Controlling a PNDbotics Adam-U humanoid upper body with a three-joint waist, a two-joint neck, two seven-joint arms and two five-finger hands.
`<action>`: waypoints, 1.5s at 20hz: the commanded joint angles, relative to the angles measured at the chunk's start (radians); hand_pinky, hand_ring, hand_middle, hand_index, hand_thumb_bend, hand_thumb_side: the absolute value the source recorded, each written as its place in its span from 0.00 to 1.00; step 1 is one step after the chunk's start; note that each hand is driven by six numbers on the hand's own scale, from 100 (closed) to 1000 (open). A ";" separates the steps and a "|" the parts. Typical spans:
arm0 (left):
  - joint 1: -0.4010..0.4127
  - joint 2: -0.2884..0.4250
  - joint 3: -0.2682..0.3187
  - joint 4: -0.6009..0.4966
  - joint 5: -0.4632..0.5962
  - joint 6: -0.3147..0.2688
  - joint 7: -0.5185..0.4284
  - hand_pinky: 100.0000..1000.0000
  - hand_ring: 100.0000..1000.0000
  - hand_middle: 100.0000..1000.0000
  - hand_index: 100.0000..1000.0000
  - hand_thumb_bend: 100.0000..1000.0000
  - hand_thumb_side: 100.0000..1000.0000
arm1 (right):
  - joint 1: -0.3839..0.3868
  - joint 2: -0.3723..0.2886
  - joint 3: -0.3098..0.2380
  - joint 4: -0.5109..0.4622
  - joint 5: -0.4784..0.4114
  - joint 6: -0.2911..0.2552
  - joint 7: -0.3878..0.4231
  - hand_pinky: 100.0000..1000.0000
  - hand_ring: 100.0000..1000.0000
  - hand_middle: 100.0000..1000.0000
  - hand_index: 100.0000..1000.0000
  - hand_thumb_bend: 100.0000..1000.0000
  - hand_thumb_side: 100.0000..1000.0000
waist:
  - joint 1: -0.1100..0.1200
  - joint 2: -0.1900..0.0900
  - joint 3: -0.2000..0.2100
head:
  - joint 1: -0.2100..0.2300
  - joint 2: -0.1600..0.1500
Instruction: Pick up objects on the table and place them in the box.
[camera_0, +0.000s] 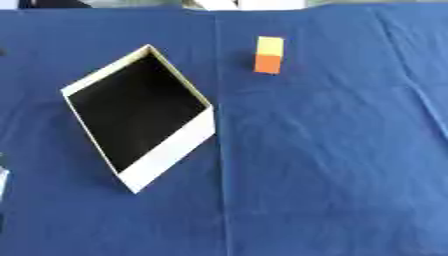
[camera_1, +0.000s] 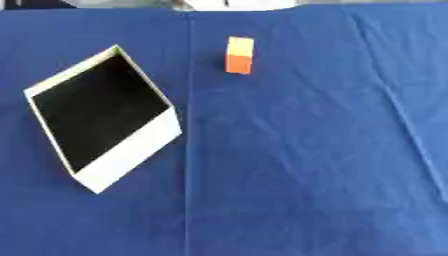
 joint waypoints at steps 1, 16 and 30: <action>-0.004 0.010 0.011 -0.018 -0.001 -0.001 0.003 0.40 0.44 0.49 0.66 0.07 0.60 | -0.023 -0.017 -0.009 -0.015 0.003 -0.001 0.007 0.78 0.71 0.61 0.76 0.00 0.85 | 0.000 -0.021 0.002 | -0.001 0.001; 0.002 0.026 -0.003 -0.018 0.007 0.004 -0.015 0.40 0.44 0.49 0.66 0.06 0.60 | -0.318 0.010 0.177 0.367 0.122 -0.060 0.280 0.82 0.80 0.73 0.81 0.00 0.88 | -0.013 -0.037 0.002 | -0.035 0.020; -0.007 0.029 -0.020 -0.018 0.027 0.011 -0.039 0.40 0.44 0.49 0.66 0.05 0.61 | -0.558 0.270 0.152 1.062 0.443 -0.341 0.320 0.87 0.92 0.87 0.87 0.04 0.95 | -0.019 -0.040 0.019 | -0.057 0.018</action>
